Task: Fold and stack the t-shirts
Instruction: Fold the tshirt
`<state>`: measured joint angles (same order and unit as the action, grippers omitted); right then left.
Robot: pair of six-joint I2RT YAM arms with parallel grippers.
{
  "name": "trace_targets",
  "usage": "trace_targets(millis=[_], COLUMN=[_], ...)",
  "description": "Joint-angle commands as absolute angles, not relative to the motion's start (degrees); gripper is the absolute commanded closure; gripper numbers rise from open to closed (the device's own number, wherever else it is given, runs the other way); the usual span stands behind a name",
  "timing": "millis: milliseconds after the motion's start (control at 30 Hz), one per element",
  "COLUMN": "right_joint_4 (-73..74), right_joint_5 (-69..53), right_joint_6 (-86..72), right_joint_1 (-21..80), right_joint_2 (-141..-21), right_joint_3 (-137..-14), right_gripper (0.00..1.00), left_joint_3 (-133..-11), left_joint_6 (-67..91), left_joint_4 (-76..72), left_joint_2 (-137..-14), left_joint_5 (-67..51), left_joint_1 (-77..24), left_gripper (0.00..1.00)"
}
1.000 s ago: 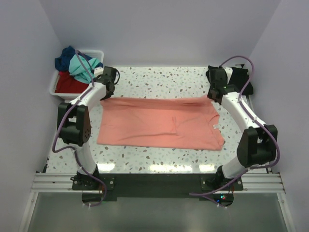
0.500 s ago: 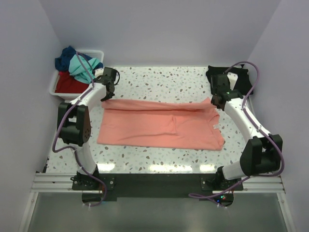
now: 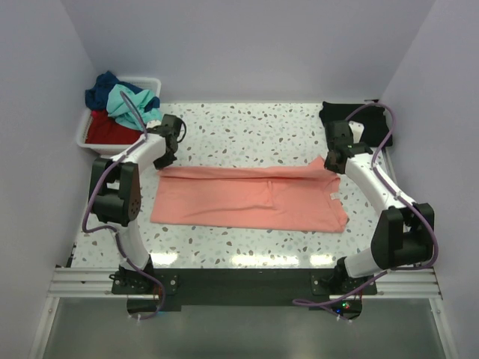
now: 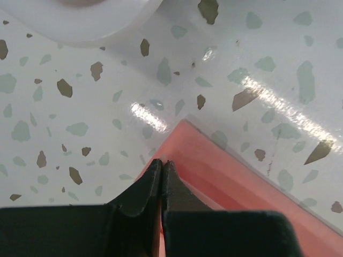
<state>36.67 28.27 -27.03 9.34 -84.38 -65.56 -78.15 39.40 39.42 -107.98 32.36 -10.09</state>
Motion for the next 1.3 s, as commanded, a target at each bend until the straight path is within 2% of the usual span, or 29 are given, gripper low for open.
trace_targets(millis=[0,567,633,733,767,800,1033,1267], right_joint_4=[37.6,39.6,39.6,39.6,39.8,39.9,40.3,41.3], right_joint_5=[27.7,25.5,25.6,25.4,25.6,25.5,26.1,26.6], right_joint_6=[-27.9,-28.1,-28.0,-27.7,-27.7,-27.6,-27.4,-27.5], right_joint_1=[9.1,9.1,9.0,9.0,9.0,9.0,8.9,9.0], right_joint_2=[-84.5,-86.4,-86.5,-86.5,-86.5,-86.4,-86.1,-86.4], right_joint_3=[-64.6,-61.4,-61.3,-61.2,-61.1,-60.9,-60.0,-59.9], right_gripper=[1.00,1.00,1.00,1.00,1.00,1.00,1.00,1.00], left_joint_3=[-76.2,-71.1,-70.8,-70.5,-70.1,-70.0,-68.8,-68.3], left_joint_6=[41.7,43.9,44.1,44.9,44.9,45.0,46.3,47.1], left_joint_4=[40.9,42.8,42.9,43.4,43.1,43.2,43.5,45.3], left_joint_2=[-104.0,-103.0,-103.4,-103.0,-102.7,-102.5,-99.8,-97.1], left_joint_5=[35.8,34.2,33.8,33.8,33.8,33.9,34.9,35.2], left_joint_1=[-9.4,-9.4,-9.4,-9.5,-9.4,-9.4,-9.4,-9.4], left_gripper=[1.00,0.99,0.92,0.74,0.61,0.58,0.57,0.66])
